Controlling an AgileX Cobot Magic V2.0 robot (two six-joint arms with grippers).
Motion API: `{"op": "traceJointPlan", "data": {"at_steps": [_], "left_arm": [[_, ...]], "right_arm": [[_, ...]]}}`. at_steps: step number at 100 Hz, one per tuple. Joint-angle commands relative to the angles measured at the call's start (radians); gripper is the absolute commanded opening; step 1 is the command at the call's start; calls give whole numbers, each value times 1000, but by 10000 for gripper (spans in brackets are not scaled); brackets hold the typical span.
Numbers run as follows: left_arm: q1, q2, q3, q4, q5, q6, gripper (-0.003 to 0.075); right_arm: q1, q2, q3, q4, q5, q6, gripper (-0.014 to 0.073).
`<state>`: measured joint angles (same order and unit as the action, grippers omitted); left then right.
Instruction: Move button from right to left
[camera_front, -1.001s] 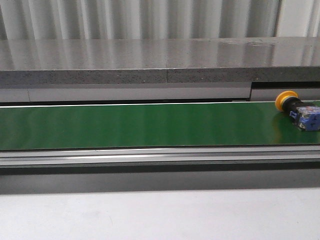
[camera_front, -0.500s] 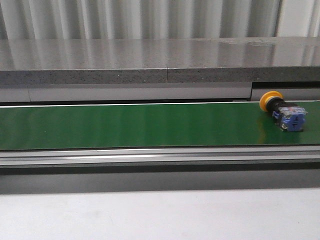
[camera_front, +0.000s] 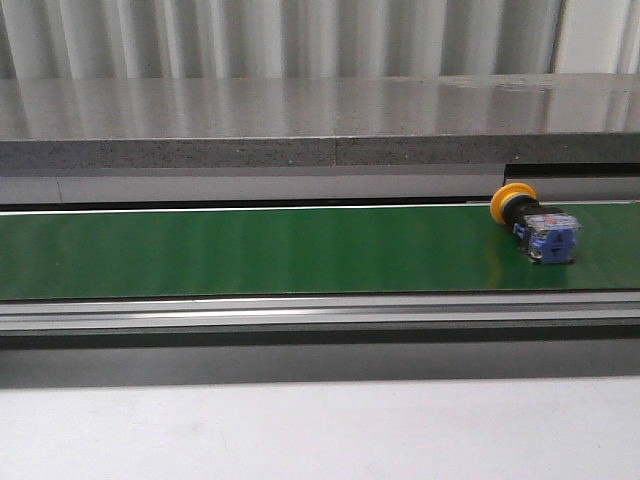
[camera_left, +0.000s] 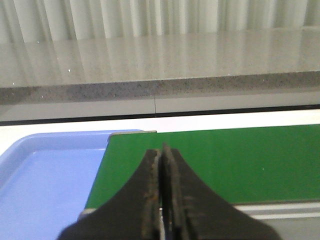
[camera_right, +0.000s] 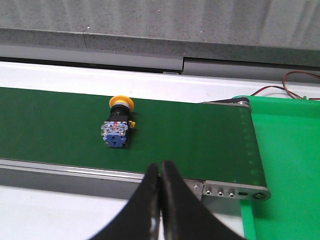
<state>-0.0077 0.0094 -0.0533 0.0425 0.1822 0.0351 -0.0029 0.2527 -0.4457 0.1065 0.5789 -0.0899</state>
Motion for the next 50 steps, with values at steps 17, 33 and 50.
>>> {"op": "traceJointPlan", "data": {"at_steps": [17,33,50], "left_arm": [[0,182,-192,5,2,-6,-20],[0,342,-304,5,138,-6,-7],[0,489,-386,-18,206,-6,308]], "right_arm": [[1,8,-24,2,-82,-8,-68],[1,8,-24,2,-82,-8,-68],[1,8,-24,2,-82,-8,-68]]}}
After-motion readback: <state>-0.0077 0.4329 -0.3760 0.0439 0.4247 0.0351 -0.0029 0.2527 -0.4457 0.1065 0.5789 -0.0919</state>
